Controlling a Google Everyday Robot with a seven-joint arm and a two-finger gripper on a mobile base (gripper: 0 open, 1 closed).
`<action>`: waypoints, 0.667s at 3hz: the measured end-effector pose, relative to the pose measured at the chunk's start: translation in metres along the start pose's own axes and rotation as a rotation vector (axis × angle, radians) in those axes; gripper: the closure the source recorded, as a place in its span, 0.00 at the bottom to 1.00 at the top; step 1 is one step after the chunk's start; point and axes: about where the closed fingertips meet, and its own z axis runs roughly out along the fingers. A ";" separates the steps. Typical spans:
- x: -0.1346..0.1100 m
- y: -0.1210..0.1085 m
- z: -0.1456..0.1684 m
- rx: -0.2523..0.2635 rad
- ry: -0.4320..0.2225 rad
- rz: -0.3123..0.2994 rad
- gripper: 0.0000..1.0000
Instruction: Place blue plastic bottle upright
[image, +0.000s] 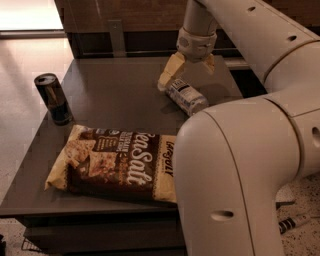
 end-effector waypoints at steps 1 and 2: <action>-0.001 0.005 0.021 0.029 0.073 -0.020 0.00; 0.000 0.007 0.035 0.051 0.118 -0.024 0.00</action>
Offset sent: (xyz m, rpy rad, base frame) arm -0.0390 0.0014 -0.0403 -0.2028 0.2066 0.0513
